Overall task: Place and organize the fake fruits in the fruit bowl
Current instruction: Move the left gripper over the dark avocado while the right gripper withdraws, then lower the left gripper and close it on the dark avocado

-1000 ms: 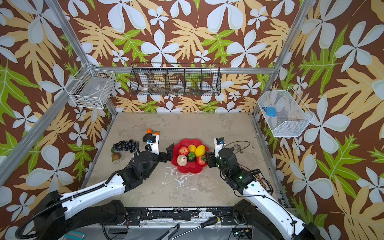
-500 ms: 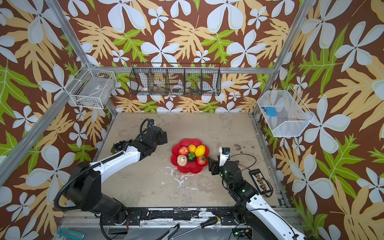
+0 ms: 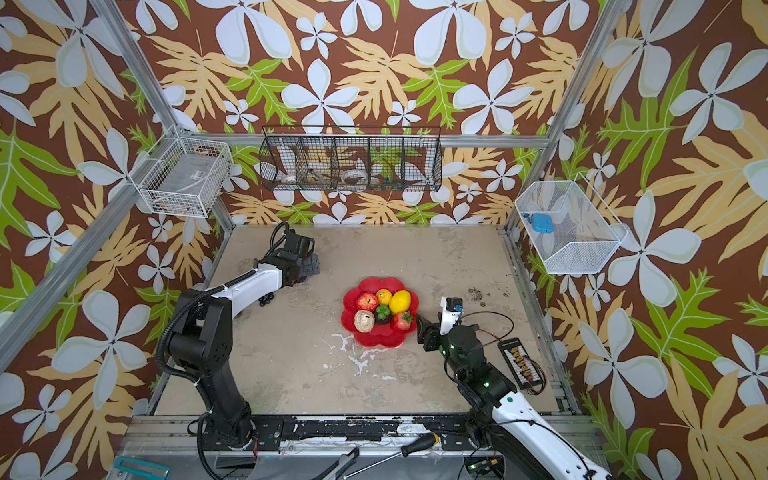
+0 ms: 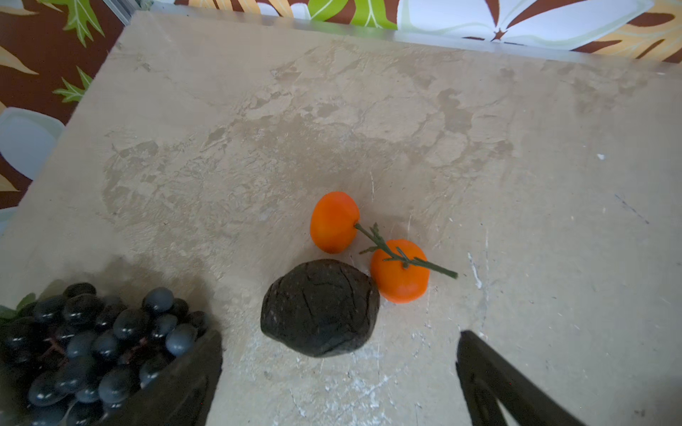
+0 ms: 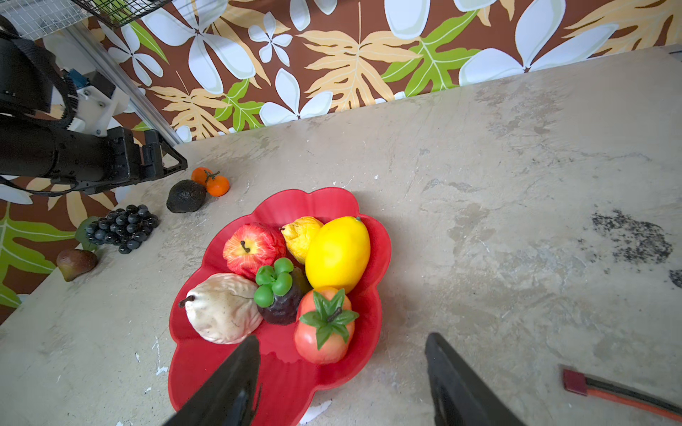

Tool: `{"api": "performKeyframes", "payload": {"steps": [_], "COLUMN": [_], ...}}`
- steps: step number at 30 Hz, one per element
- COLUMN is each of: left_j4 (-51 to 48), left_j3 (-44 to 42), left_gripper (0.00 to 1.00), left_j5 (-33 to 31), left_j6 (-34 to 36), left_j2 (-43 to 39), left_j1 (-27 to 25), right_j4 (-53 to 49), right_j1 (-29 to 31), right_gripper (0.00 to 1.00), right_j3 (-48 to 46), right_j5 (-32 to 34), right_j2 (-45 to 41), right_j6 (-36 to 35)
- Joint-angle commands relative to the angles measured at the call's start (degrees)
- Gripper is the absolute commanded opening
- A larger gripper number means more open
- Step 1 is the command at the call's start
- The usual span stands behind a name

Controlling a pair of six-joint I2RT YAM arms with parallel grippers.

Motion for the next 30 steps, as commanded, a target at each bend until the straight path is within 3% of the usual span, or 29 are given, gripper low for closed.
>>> {"api": "performKeyframes", "payload": {"steps": [1,9,18,26,30], "left_j4": [-2.06,-4.06,-5.53,-6.19,-5.15], "left_j3": [2.80,8.29,8.46,4.86,2.49], "left_gripper": [1.00,1.00,1.00,0.95,0.92], "left_j5": [4.33,12.88,19.84,22.36,20.58], "left_j6": [1.04,1.95,2.26,0.33,-0.54], "left_j2": [2.43,7.98,9.89,6.80,5.01], "left_j1": [1.75,5.36,6.01,5.72,4.61], "right_j4": [1.61,1.49,1.91,2.07,2.09], "right_j1": [-0.02,-0.02,-0.02,-0.02,0.02], "right_gripper": [0.71,0.72,0.72,0.72,0.72], "right_j3": [-0.20,-0.38,-0.47,-0.27,-0.30], "right_j5": [0.99,1.49,1.34,1.24,1.15], "right_j2": [-0.52,-1.22,0.20,1.14,1.28], "right_j6": [0.02,0.00,0.03,0.02,0.01]}}
